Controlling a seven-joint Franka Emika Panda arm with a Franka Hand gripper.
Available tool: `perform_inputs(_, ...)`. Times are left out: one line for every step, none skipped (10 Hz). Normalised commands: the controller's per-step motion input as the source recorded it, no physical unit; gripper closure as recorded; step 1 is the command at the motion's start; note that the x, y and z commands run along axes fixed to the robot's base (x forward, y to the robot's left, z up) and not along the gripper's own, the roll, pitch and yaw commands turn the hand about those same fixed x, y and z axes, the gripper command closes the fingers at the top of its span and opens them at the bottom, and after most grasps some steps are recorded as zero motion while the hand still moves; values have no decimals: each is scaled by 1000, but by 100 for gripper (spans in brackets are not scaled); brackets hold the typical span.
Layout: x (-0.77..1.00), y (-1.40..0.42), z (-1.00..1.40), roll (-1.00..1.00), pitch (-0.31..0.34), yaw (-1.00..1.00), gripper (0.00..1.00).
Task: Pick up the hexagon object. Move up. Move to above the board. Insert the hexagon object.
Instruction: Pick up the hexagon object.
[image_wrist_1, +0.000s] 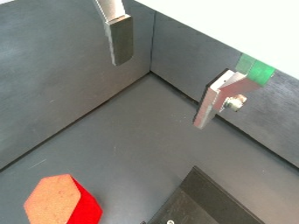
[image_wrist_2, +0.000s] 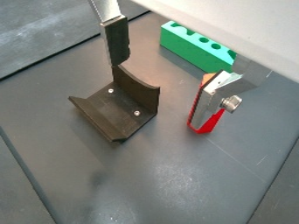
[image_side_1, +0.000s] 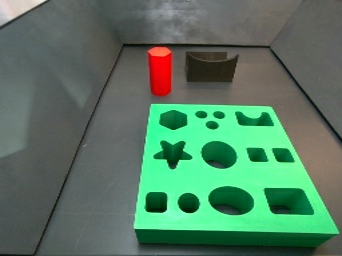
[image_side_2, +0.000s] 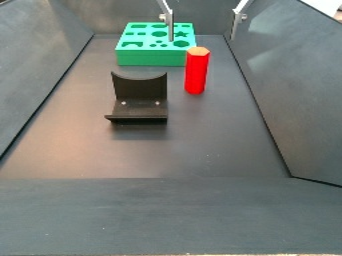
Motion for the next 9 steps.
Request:
perform_inputs(0, -37, -134, -20, -40, 86, 0)
perform_inputs(-157, -91, -203, -3, -67, 163, 0)
perform_inputs(-200, -200, -231, 0, -86, 249, 0)
perform_inputs(-237, -257, -220, 0, -97, 394, 0)
perform_inputs(-140, -280, -229, -30, -111, 497, 0)
perform_inputs(-160, -286, -177, -57, -134, 531, 0)
perform_inputs(-131, -311, -180, -53, -129, 566, 0)
perform_inputs(-94, -314, -180, -33, -116, 543, 0)
perform_inputs(-77, -311, -189, -41, -119, 531, 0)
